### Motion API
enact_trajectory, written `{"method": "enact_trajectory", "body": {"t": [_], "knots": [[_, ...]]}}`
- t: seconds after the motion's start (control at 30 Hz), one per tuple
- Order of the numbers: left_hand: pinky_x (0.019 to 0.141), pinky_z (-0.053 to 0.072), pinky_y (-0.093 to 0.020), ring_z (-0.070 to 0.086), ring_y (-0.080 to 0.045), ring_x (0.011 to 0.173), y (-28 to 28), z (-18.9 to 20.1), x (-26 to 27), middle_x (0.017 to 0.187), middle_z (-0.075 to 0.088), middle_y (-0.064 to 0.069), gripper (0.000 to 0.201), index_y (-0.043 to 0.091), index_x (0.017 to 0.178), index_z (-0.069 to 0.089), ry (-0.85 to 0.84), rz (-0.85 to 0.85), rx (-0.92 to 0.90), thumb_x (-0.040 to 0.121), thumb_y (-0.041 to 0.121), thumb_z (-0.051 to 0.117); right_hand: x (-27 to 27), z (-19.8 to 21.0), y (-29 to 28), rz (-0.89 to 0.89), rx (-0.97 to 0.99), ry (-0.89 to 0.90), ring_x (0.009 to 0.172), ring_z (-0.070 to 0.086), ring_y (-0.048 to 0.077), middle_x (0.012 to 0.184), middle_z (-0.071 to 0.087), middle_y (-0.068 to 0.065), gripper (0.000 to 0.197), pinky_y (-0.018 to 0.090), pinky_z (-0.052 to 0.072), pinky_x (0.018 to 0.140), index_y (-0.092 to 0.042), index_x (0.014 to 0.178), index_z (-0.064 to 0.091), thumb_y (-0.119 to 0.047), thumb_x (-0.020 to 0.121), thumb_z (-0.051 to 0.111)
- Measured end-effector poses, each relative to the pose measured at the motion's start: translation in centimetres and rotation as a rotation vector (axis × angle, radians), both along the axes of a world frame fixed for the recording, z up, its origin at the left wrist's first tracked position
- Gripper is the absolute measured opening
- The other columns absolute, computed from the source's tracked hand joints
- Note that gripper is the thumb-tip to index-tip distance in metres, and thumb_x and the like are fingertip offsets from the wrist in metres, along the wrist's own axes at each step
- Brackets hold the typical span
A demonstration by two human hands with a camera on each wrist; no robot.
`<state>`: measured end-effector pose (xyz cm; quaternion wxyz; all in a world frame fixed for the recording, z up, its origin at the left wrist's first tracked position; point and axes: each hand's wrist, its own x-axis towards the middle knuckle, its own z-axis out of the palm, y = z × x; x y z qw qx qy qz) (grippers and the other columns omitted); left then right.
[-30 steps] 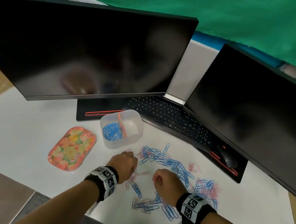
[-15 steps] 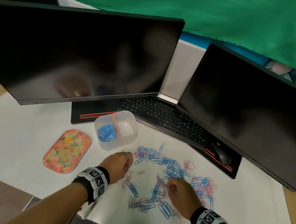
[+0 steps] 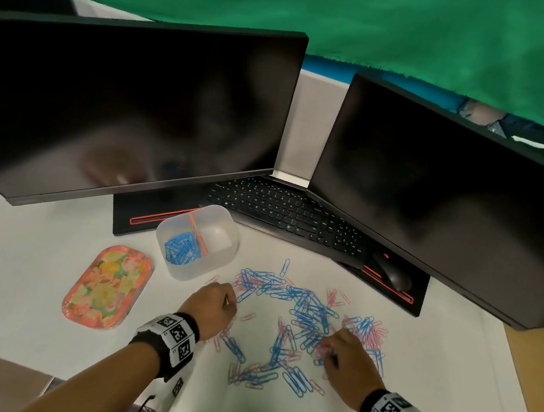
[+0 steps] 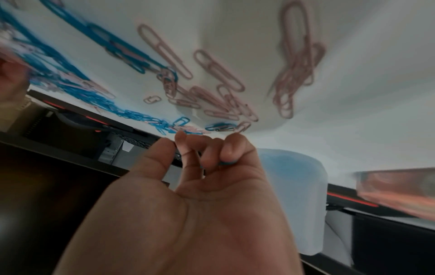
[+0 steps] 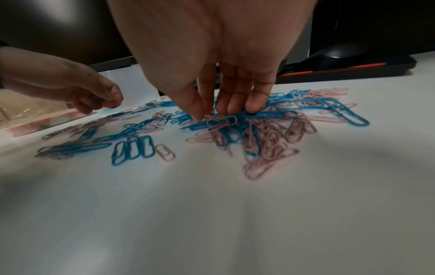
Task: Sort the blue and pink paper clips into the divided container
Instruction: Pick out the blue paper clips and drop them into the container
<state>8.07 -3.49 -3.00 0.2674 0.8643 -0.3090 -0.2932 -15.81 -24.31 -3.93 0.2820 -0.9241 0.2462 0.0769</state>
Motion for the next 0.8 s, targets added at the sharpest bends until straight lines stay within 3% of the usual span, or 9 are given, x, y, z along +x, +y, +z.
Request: {"method": "enact_trajectory", "body": {"t": [0.13,0.27,0.33,0.43,0.6,0.67,0.8], "knots": [[0.079,0.047,-0.028,0.056,-0.018,0.086,-0.5,0.1,0.6,0.093,0.057,0.001,0.009,0.025,0.090,0.058,-0.105,0.030,0.067,0.084,0.019,0.054,-0.4,0.0,0.0,0.063,-0.014,0.017,0.081,0.048,0.002,0.086,0.050,-0.013,0.019,0.022,0.047,0.074,-0.022,0.078,0.065,-0.032,0.087,0.051],[0.082,0.046,-0.028,0.057,-0.021,0.095,-1.2,0.1,1.1,0.103,0.056,0.001,0.017,0.023,0.102,0.061,-0.177,0.033,0.133,0.086,0.023,0.056,-0.2,0.7,-0.6,0.052,-0.043,0.035,0.067,0.050,0.006,0.070,0.053,-0.008,0.031,0.020,0.043,0.065,-0.022,0.059,0.051,-0.038,0.086,0.054],[0.082,0.048,-0.029,0.058,-0.021,0.096,-1.7,0.0,1.3,0.104,0.056,0.001,0.020,0.023,0.105,0.061,-0.203,0.022,0.147,0.086,0.026,0.057,0.3,1.1,-0.8,-0.003,-0.018,0.028,0.066,0.053,0.006,0.069,0.056,-0.008,0.025,0.021,0.045,0.063,-0.029,0.063,0.050,-0.034,0.087,0.055],[0.082,0.049,-0.033,0.059,-0.023,0.095,-2.4,0.0,1.0,0.104,0.056,0.000,0.020,0.024,0.105,0.059,-0.243,-0.057,0.177,0.087,0.033,0.058,1.3,1.4,-0.8,-0.074,-0.007,-0.016,0.073,0.058,0.006,0.078,0.062,-0.008,0.008,0.026,0.052,0.070,-0.030,0.084,0.060,-0.029,0.089,0.054],[0.080,0.049,-0.032,0.059,-0.023,0.094,-2.6,-0.5,0.1,0.102,0.059,0.000,0.010,0.023,0.094,0.059,-0.271,-0.166,0.185,0.087,0.029,0.055,3.0,1.1,-0.8,-0.160,-0.069,-0.042,0.082,0.056,0.013,0.092,0.057,-0.005,0.017,0.025,0.047,0.073,-0.021,0.102,0.060,-0.031,0.092,0.052],[0.079,0.047,-0.029,0.059,-0.022,0.095,-2.2,-0.5,0.1,0.101,0.059,0.002,0.003,0.025,0.088,0.057,-0.256,-0.197,0.185,0.086,0.026,0.055,3.4,0.9,-1.0,-0.201,-0.080,-0.024,0.084,0.056,0.014,0.095,0.057,-0.003,0.016,0.025,0.046,0.072,-0.020,0.100,0.060,-0.031,0.092,0.052],[0.079,0.046,-0.028,0.059,-0.020,0.094,-1.4,-0.5,0.3,0.101,0.058,0.003,0.009,0.030,0.080,0.052,-0.233,-0.228,0.204,0.085,0.022,0.054,3.8,0.7,-1.2,-0.186,-0.074,0.029,0.071,0.055,0.015,0.083,0.052,-0.003,0.012,0.020,0.044,0.060,-0.016,0.078,0.057,-0.024,0.087,0.058]]}}
